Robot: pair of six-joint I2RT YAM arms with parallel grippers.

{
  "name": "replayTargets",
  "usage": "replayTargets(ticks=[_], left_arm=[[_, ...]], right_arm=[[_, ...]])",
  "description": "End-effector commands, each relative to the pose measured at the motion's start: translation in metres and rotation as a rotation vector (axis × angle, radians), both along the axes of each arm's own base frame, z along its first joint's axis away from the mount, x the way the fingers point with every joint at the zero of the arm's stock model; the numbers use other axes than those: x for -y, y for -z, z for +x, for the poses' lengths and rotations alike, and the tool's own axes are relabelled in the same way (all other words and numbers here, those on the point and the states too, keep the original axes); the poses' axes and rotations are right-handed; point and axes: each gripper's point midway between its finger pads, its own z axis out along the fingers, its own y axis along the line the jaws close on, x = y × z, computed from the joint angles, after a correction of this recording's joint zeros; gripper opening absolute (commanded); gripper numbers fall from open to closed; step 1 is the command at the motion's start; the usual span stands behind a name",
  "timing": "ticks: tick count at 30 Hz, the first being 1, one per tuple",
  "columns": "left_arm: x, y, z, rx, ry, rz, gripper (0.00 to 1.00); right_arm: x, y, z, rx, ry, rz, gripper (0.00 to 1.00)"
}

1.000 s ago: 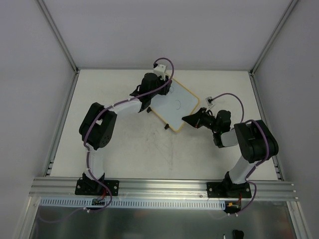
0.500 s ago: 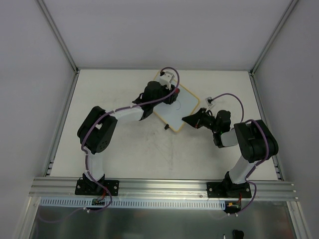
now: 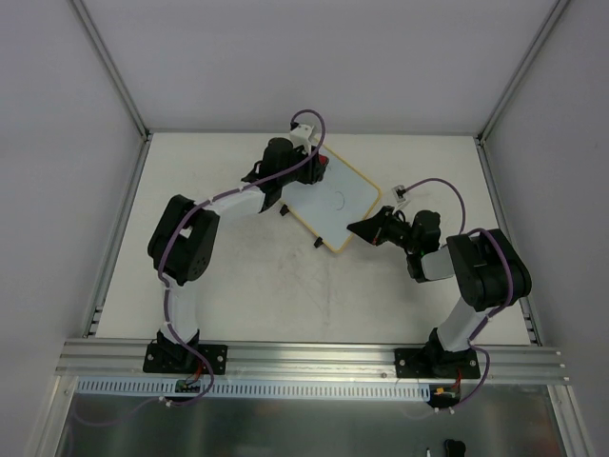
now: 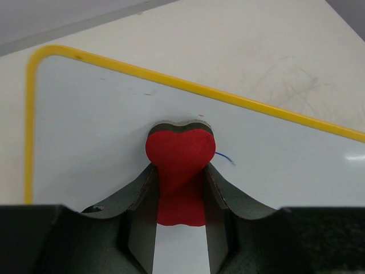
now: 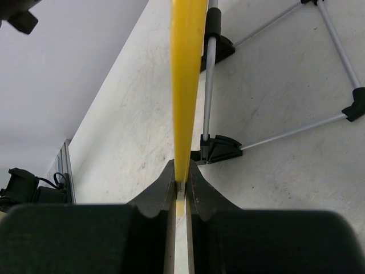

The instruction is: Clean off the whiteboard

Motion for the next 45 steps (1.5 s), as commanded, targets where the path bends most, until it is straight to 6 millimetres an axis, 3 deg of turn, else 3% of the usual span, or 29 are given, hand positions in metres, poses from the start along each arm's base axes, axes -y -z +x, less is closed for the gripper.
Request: replayTargets(ticks=[1,6,10,18,27,31,33,39,42,45], left_arm=[[-0.022,0.015,0.025,-0.047,-0.05,0.046,0.0],[-0.037,0.016,0.045,-0.065,-0.069,0.048,0.0],[-0.036,0.021,0.043,-0.072,-0.046,0.072,0.0],[-0.009,0.009,0.018,-0.069,0.077,0.067,0.0],[0.001,0.01,-0.014,-0.118,0.162,0.134,0.0],[0.019,0.01,-0.034,-0.117,0.245,0.18,0.0],[0.027,0.001,-0.036,-0.113,0.272,0.178,0.0],[0.047,0.001,-0.057,-0.141,0.382,0.222,0.0],[0.052,0.005,-0.06,-0.134,0.401,0.264,0.0],[0.047,0.012,-0.05,-0.139,0.352,0.295,0.0]], right_arm=[[-0.015,-0.029,-0.01,0.144,-0.121,0.025,0.0],[-0.015,-0.029,-0.012,0.145,-0.123,0.026,0.0],[-0.015,-0.03,-0.012,0.148,-0.123,0.026,0.0],[-0.016,-0.03,-0.012,0.144,-0.127,0.028,0.0],[-0.016,-0.03,-0.011,0.144,-0.127,0.029,0.0],[-0.017,-0.03,-0.012,0.143,-0.129,0.029,0.0],[-0.017,-0.03,-0.013,0.143,-0.13,0.029,0.0],[-0.017,-0.03,-0.013,0.145,-0.129,0.028,0.0],[-0.017,-0.031,-0.013,0.147,-0.13,0.028,0.0],[-0.017,-0.03,-0.013,0.143,-0.133,0.03,0.0]])
